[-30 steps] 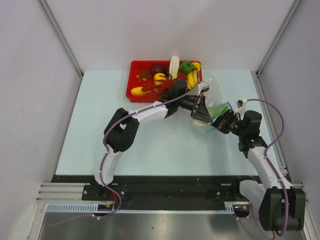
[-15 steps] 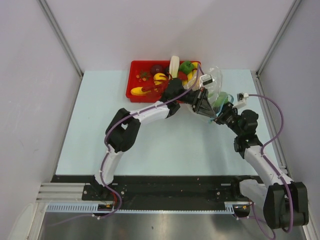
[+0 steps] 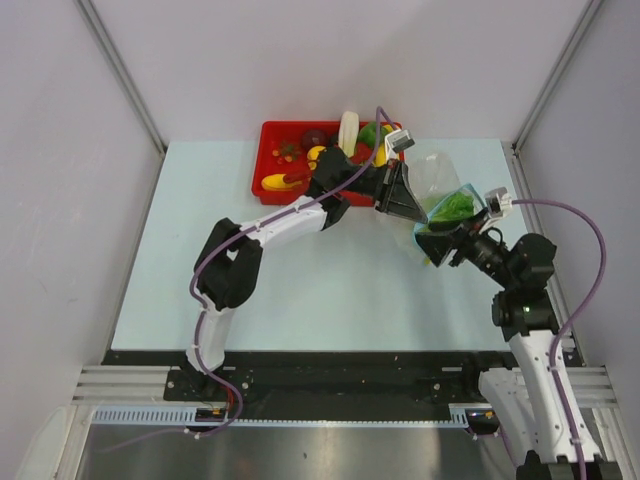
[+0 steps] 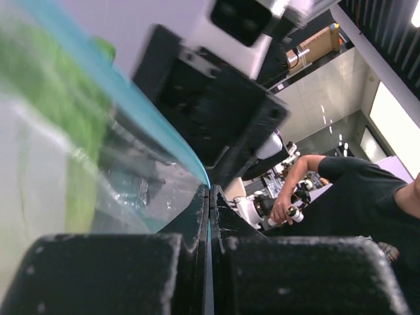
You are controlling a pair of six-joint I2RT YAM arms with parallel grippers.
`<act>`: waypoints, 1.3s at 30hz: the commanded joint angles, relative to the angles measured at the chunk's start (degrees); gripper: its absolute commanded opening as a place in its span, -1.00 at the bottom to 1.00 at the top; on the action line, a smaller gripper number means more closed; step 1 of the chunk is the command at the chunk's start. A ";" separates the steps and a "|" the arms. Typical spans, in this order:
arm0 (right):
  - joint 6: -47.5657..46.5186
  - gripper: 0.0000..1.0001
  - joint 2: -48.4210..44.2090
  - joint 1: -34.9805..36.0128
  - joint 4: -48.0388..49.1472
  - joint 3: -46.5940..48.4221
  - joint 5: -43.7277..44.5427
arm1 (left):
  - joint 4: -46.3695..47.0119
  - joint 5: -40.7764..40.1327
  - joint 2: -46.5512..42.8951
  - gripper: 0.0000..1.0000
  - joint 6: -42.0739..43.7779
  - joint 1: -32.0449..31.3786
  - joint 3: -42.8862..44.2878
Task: Place the food in the zip-top bag and seal the zipper
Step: Adjust the fake vegetable in the zipper food storage bag.
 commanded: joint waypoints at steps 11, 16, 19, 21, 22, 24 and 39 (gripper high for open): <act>-12.82 0.18 -8.66 -0.92 -35.69 17.68 -1.87 | 7.77 -3.55 -1.63 -1.00 -3.01 0.55 -2.48; -15.03 0.12 -8.84 -1.10 -47.20 22.51 12.70 | 8.75 -3.28 -1.46 -1.00 -3.36 0.82 -3.18; -13.36 0.26 -8.49 -1.80 -49.50 23.22 22.36 | 8.83 -3.46 -1.37 -1.00 -3.36 1.17 -3.36; -11.87 0.33 -7.61 -1.80 -50.03 23.22 25.65 | 9.54 -3.63 -1.28 -0.99 -3.36 1.43 -3.45; -11.51 0.33 -7.00 -3.45 -50.12 23.22 28.09 | 9.62 -3.81 -1.11 -1.00 -3.36 1.61 -3.27; -10.02 0.38 -4.46 -5.04 -50.21 23.22 29.52 | 10.50 -3.98 -1.02 -1.00 -3.45 1.69 -3.10; -8.88 0.34 4.33 -15.25 -52.68 17.17 9.31 | 12.79 -8.29 -3.74 -1.00 -3.62 3.63 -8.63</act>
